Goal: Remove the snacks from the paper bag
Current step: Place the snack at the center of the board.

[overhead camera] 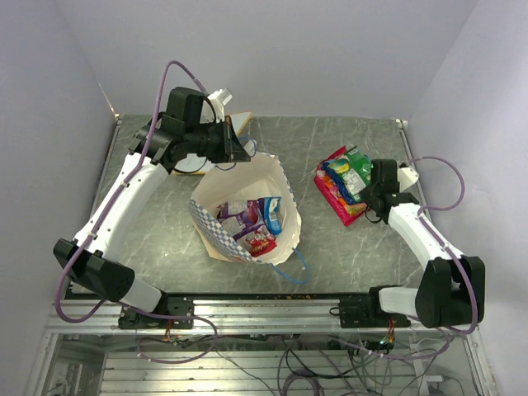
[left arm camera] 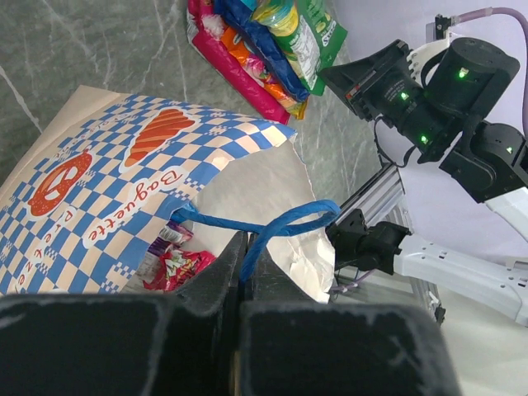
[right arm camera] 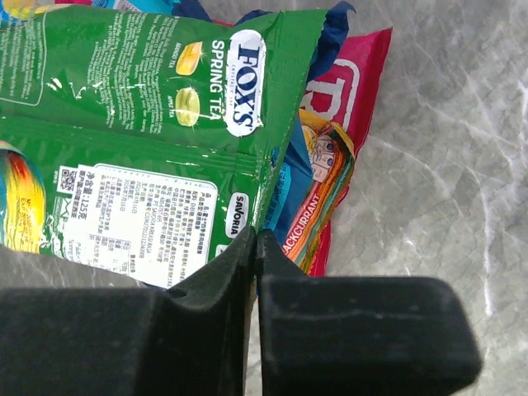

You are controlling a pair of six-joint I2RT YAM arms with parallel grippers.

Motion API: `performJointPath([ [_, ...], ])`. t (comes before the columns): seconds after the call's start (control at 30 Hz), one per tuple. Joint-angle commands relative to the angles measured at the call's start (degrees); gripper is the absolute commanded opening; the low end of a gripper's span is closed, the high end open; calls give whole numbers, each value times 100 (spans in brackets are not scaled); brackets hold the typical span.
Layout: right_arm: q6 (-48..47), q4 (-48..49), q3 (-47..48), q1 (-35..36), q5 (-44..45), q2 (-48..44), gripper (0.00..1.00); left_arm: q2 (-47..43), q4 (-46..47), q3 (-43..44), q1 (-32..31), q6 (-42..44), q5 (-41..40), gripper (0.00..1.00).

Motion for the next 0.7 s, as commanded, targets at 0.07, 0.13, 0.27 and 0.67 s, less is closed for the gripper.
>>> performJointPath([
  [0.07, -436, -18, 21, -55, 38, -438, 22, -192, 364, -87, 36, -227, 121, 7],
  [0.13, -577, -42, 49, -51, 47, -593, 31, -227, 436, -120, 36, -299, 140, 7],
  [0.27, -970, -65, 207, -50, 80, -796, 44, -297, 643, -189, 36, -464, 230, 7],
  [0.67, -2671, 90, 468, 67, -948, -1124, 62, -905, 2691, -1429, -159, -1935, 1129, 7],
])
